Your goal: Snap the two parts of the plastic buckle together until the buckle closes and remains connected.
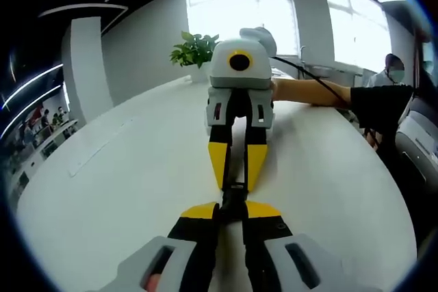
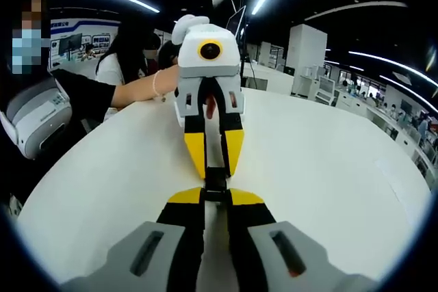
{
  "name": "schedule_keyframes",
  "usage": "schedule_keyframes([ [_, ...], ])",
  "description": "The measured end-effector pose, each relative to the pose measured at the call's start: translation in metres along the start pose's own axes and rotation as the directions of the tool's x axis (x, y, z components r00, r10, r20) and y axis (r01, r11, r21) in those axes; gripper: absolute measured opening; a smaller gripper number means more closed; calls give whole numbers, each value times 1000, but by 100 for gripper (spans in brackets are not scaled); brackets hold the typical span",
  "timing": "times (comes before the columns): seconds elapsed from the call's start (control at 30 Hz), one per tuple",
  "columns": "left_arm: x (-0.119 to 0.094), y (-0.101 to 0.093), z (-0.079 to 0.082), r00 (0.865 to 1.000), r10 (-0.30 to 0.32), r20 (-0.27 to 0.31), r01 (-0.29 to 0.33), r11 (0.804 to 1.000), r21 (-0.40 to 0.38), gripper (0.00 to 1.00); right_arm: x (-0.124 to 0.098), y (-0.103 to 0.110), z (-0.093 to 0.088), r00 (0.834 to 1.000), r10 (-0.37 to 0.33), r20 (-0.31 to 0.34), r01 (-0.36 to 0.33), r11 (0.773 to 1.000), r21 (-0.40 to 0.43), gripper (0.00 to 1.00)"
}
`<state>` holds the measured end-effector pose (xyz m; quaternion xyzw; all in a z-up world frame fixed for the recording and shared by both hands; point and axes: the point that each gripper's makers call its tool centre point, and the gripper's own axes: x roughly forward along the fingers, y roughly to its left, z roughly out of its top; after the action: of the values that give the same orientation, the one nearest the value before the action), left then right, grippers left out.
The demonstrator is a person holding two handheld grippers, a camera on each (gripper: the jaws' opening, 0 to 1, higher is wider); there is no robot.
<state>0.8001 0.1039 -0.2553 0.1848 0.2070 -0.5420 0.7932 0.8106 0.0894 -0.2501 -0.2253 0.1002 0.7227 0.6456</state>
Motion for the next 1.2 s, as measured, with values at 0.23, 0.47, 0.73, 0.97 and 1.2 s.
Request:
schedule_keyframes([
  [0.23, 2, 5, 2, 1000, 23, 1, -23, 999, 28, 12, -1, -3, 0, 1000, -14, -3, 14, 1000, -4, 11],
  [0.47, 3, 11, 2, 999, 47, 1, -47, 998, 40, 13, -3, -8, 0, 999, -35, -3, 35, 999, -3, 11],
  [0.73, 3, 20, 3, 997, 75, -3, -75, 996, 50, 14, -6, -16, -3, 997, -70, -14, 69, 997, -13, 11],
  [0.97, 2, 26, 3, 995, 96, -4, -96, 994, 47, 16, -10, -25, -3, 993, -116, -15, 116, 993, -26, 11],
  [1.2, 2, 23, 6, 996, 88, 3, -88, 995, 52, 16, -18, -40, -9, 981, -192, -23, 191, 981, -36, 11],
])
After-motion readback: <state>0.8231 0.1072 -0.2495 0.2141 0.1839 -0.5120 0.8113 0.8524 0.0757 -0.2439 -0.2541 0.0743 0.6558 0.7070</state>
